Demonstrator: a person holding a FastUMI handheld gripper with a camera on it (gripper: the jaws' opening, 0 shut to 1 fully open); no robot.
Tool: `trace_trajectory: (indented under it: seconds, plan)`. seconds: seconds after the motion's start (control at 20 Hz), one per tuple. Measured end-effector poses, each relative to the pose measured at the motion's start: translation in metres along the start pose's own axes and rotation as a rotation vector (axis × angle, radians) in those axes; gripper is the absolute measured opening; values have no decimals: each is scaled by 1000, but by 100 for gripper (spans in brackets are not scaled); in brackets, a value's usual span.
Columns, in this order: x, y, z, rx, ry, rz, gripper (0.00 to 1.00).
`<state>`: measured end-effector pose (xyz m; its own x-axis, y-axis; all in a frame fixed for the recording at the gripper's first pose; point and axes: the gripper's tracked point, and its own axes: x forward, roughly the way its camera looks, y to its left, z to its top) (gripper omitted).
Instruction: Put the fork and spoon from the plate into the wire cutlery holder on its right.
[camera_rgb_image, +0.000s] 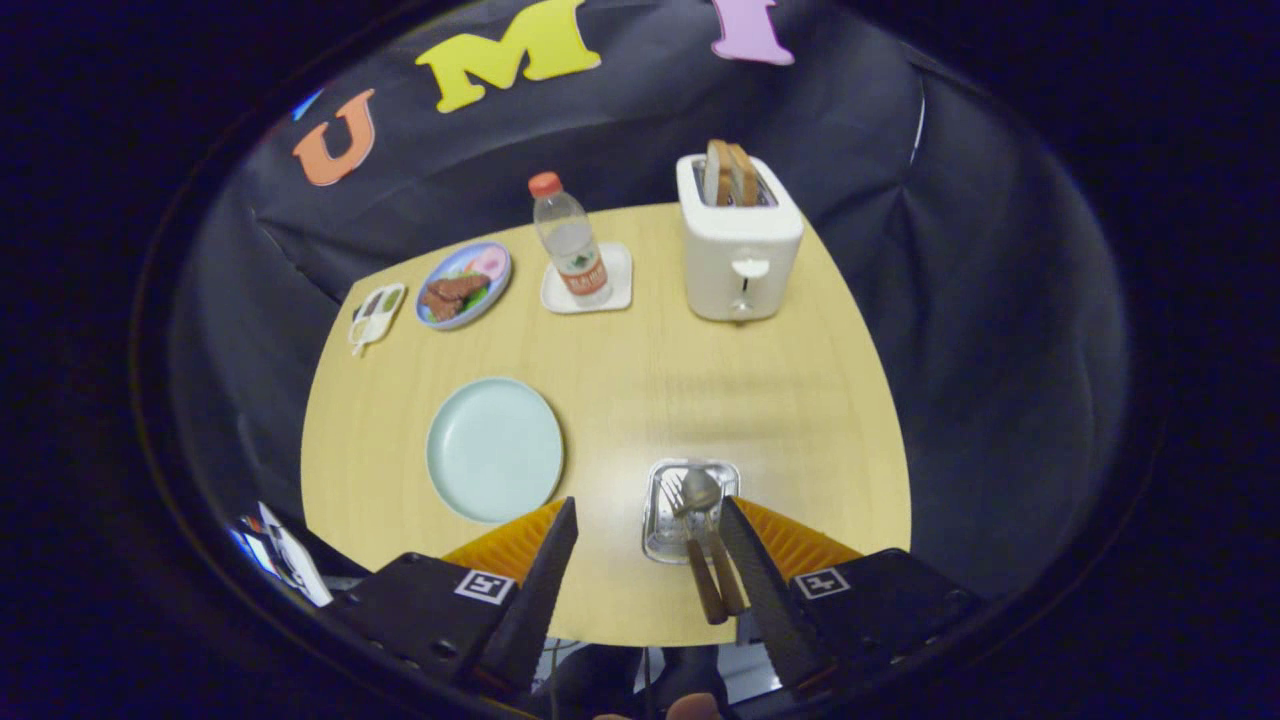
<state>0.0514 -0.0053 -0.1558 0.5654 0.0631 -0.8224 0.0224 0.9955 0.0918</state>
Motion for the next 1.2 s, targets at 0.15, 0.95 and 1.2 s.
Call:
trace_trajectory:
  seconds: [0.15,0.95,1.2]
  plan:
    - [-27,18,24,-11,-168,22,89]
    - [-165,28,60,-13,-848,55,94]
    - [-175,27,51,-5,-887,63,94]
